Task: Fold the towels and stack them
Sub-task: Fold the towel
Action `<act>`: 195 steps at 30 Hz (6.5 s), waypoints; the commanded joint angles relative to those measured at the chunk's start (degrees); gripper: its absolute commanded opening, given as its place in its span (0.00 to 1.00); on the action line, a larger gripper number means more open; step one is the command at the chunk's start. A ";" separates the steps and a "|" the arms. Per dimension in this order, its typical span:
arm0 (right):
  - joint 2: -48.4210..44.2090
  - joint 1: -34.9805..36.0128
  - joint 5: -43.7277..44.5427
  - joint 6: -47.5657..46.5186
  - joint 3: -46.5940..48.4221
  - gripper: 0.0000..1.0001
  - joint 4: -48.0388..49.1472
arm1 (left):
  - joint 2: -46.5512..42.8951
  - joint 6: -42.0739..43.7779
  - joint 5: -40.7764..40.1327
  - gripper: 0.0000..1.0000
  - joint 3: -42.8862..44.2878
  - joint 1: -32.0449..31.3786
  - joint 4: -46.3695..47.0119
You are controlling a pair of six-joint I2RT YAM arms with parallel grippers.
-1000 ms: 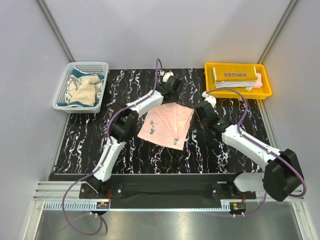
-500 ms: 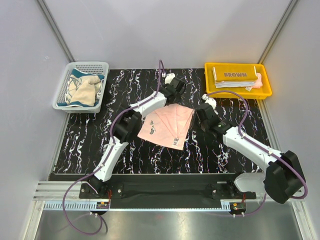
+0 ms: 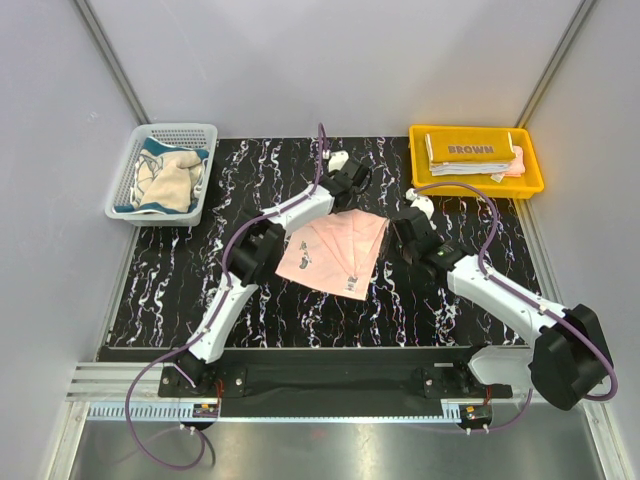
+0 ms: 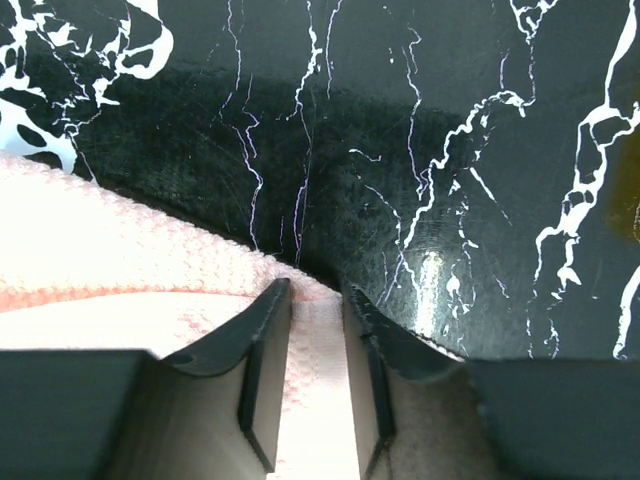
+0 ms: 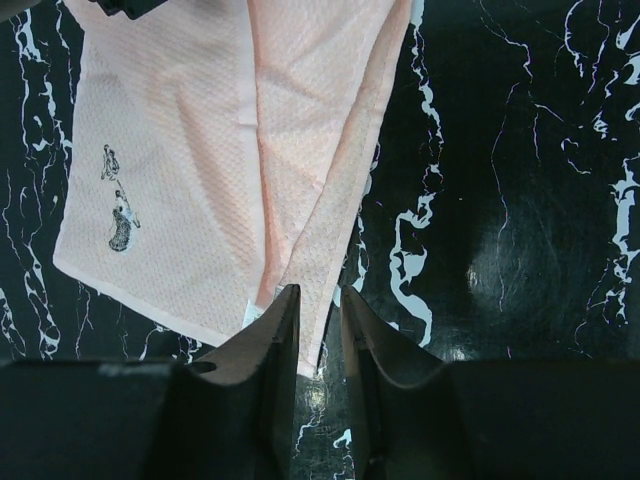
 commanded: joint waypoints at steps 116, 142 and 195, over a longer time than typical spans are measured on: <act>17.20 7.24 -9.17 11.71 -0.64 0.40 7.57 | -68.39 -10.10 6.01 0.40 -89.28 7.48 17.65; 21.33 7.60 -9.87 12.59 1.30 0.39 8.63 | -64.96 -10.01 9.08 0.04 -90.60 7.48 22.66; 26.41 -8.30 -9.60 -6.21 34.14 0.00 -2.88 | -54.87 -1.58 16.19 0.00 -58.02 17.58 22.30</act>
